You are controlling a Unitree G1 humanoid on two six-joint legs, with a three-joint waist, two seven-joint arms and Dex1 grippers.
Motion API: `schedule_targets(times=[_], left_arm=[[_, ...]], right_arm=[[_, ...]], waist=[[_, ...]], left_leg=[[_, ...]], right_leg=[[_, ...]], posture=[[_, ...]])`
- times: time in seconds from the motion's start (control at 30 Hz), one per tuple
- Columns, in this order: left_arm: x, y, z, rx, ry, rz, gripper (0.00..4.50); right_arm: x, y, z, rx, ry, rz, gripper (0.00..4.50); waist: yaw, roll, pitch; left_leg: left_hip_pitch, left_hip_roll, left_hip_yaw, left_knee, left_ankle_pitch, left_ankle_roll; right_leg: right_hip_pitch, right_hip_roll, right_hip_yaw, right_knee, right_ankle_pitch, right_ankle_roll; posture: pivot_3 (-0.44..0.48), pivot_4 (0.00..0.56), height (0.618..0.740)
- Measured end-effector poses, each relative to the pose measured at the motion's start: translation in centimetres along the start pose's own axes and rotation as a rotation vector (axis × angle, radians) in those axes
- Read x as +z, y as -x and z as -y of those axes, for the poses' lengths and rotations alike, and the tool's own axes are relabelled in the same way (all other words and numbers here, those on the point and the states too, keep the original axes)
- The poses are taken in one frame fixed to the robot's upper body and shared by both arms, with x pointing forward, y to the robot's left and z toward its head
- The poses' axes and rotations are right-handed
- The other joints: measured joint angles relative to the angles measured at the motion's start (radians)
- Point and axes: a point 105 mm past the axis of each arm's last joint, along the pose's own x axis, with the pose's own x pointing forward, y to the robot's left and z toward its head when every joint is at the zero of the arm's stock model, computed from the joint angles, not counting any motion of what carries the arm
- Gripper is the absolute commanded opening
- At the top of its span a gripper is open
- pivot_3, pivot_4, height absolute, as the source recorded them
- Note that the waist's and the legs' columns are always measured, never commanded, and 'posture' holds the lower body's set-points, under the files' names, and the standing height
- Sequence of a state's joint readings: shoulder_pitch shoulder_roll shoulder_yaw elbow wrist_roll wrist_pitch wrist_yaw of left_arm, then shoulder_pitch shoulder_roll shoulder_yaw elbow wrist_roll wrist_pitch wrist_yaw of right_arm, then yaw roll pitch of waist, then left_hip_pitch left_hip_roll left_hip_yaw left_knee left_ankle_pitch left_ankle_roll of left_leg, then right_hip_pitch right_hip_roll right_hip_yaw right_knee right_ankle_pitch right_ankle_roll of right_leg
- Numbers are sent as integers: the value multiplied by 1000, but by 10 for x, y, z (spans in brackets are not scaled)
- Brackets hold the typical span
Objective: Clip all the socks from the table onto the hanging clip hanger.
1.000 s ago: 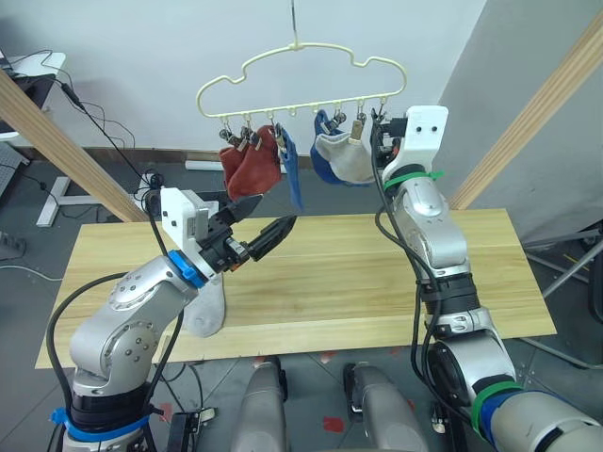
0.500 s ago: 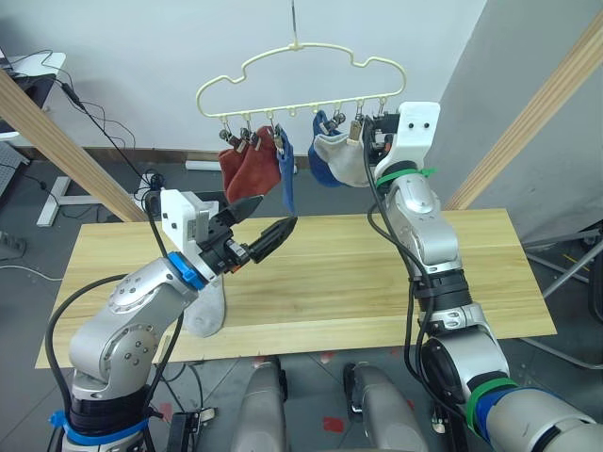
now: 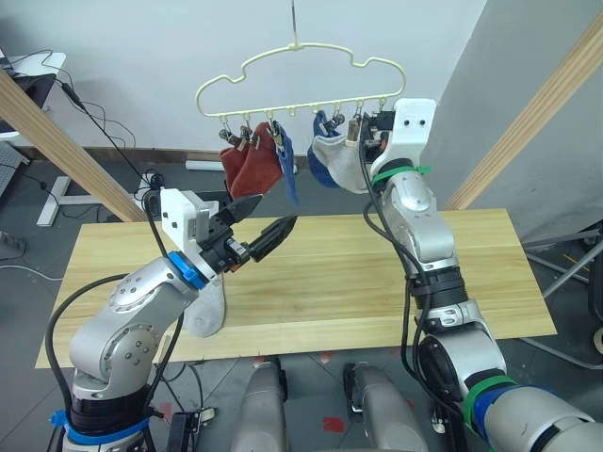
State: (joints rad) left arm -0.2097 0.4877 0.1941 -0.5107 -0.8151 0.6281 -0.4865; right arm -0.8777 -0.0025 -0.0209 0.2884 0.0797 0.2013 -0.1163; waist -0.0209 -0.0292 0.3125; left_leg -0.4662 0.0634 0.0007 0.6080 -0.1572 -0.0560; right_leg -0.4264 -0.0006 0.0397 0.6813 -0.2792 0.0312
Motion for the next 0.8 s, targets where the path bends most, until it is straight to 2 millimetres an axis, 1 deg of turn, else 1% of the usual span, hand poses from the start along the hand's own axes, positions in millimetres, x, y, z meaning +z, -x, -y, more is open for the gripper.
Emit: schedule_targets(times=[0.03,0.1,0.13,0.33,0.4,0.43,0.53,0.57,0.67,0.8], left_arm=[[0,0,0,0,0,0,4500],[1,0,1,-1,-2,2,4500],[1,-1,2,-2,-3,4,4500],[1,-1,6,0,-4,6,4500],[-5,3,1,41,-8,-16,4500],[-12,7,-5,84,-17,-47,4500],[-40,27,-36,253,-22,-164,4500],[-53,37,-51,325,-29,-219,4500],[-78,61,-79,460,-36,-337,4500],[-104,80,-116,609,-64,-450,4500]], right_arm=[[0,0,0,0,0,-1,683],[-1,-1,0,1,0,-1,109],[0,-2,0,1,1,1,16],[2,-3,5,-3,12,9,16],[2,-4,10,11,16,-1,16],[2,-4,12,32,21,-13,16],[4,-2,19,104,43,-52,16],[4,-1,21,139,51,-75,16],[5,3,27,203,59,-122,16],[3,9,25,280,34,-192,16]], waist=[[0,0,0],[0,0,0],[0,0,0],[2,0,0],[3,0,0],[3,0,0],[4,1,0],[4,1,1],[4,1,1],[14,2,1]], left_leg=[[0,0,0,0,0,0],[0,0,0,0,0,0],[0,0,0,0,0,0],[0,0,0,0,0,0],[0,0,0,0,0,0],[0,0,0,0,0,0],[1,0,0,0,0,0],[1,0,0,0,0,0],[1,0,1,0,0,0],[1,0,1,0,0,0]], right_leg=[[0,0,0,0,0,0],[0,0,0,0,0,0],[0,0,0,0,0,0],[0,0,0,0,0,0],[0,0,0,0,0,0],[0,0,0,0,0,0],[0,0,0,0,0,0],[0,0,0,0,0,0],[0,0,1,0,0,0],[0,0,0,0,-1,1]], posture=[[73,323,740],[73,323,740],[75,324,740],[72,325,740],[69,326,740],[69,326,740],[52,332,740],[52,332,740],[28,338,740],[15,340,740]])
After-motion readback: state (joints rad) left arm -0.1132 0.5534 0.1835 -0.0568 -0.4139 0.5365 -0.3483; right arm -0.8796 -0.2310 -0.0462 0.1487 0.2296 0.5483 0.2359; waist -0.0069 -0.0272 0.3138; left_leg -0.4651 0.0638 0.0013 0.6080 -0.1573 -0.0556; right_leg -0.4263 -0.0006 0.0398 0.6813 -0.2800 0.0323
